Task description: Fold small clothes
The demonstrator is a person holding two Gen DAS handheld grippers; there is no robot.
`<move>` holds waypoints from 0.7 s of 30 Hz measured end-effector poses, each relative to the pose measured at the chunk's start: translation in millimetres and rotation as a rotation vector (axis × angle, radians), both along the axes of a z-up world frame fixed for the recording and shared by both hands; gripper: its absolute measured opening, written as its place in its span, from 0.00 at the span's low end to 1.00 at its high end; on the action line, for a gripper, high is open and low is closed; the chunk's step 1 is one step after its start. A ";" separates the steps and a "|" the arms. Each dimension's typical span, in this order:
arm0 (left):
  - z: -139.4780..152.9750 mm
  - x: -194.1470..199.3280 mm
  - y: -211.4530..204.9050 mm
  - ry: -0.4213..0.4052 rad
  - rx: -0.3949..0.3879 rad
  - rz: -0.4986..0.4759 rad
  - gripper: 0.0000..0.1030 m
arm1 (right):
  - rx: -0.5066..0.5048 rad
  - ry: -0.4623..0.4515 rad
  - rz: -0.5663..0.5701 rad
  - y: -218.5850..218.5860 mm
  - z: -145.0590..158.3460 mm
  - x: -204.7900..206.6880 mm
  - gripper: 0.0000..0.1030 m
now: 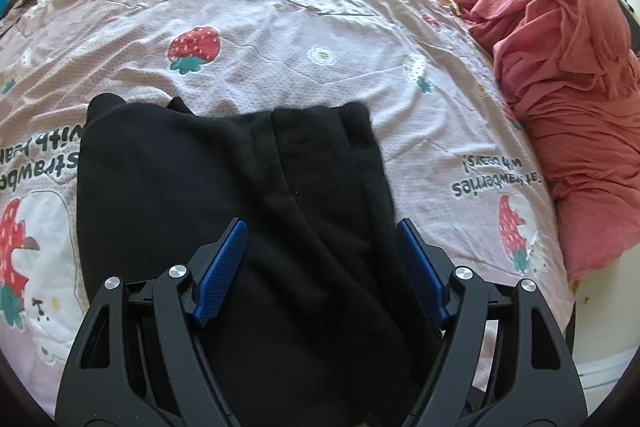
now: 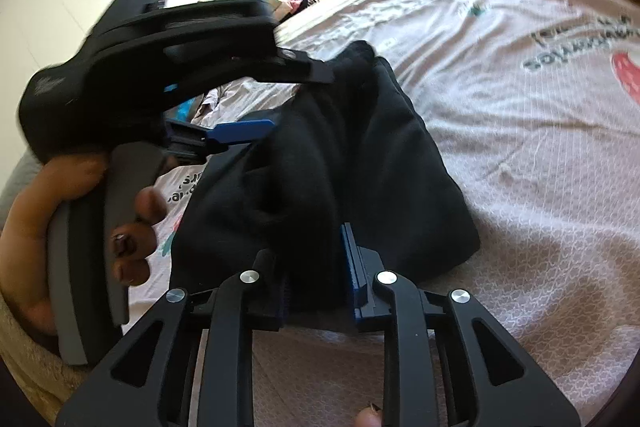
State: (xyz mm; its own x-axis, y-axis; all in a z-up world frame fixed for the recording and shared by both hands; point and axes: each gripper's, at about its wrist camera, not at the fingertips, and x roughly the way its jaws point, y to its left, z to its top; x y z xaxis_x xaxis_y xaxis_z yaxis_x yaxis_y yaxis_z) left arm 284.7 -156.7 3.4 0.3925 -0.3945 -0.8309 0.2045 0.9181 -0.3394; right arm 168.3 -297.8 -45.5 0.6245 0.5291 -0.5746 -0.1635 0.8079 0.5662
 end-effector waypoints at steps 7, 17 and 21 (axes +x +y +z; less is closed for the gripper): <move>14.4 -15.2 41.5 -0.066 -0.055 0.078 0.67 | 0.134 0.086 0.077 -16.2 -3.6 4.7 0.31; 4.3 -48.3 83.9 -0.110 0.040 0.140 0.67 | 0.126 0.120 0.164 -15.6 31.5 58.4 0.79; -3.0 -54.4 85.3 -0.115 0.095 0.130 0.67 | 0.051 0.203 0.186 -6.6 24.0 101.3 0.71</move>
State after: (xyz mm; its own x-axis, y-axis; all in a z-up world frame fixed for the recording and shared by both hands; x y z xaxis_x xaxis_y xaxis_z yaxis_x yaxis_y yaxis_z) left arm 230.3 -71.5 0.3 0.5298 -0.2559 -0.8086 0.1142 0.9662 -0.2310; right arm 269.6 -304.4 -21.5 0.3885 0.6555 -0.6476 -0.1858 0.7441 0.6416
